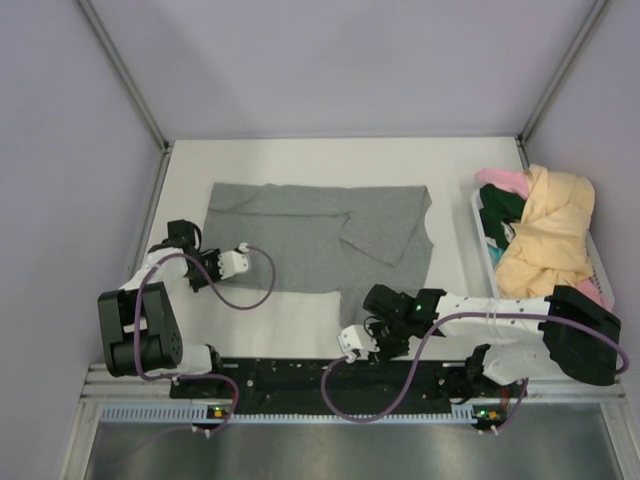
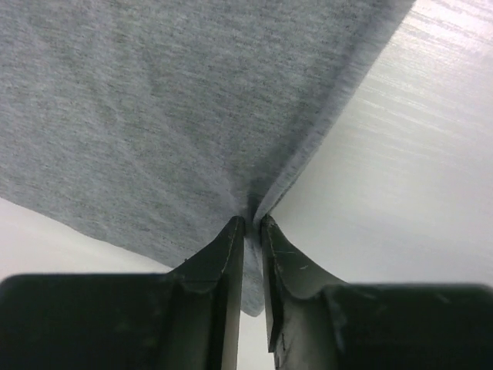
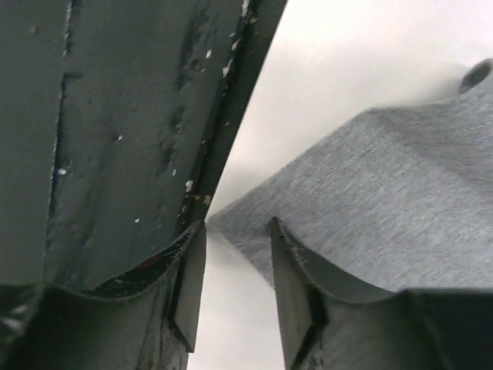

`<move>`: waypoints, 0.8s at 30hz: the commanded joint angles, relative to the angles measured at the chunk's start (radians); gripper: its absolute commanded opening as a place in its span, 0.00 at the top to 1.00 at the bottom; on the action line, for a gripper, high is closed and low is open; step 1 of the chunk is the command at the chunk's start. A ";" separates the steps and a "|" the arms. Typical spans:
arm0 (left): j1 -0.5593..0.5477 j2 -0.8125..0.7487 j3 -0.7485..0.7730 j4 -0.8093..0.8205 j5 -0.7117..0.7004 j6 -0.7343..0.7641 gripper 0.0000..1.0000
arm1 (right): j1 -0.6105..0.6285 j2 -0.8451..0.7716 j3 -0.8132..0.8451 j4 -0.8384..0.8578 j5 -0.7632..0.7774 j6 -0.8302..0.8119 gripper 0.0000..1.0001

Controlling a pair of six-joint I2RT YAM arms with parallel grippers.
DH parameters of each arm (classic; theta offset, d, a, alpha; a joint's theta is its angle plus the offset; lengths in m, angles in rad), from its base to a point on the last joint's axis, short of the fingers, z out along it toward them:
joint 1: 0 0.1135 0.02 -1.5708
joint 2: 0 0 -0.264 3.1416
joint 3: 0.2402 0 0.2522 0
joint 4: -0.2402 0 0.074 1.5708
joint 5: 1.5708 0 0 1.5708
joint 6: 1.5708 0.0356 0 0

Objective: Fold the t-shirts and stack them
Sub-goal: Grap the side of the flattened tshirt closest away from the robot with both arms, then fold the other side of the tshirt into a rectangle

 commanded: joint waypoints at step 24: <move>-0.027 0.300 0.432 -0.025 -0.020 -0.433 1.00 | -0.577 -0.001 0.234 0.465 0.175 0.137 1.00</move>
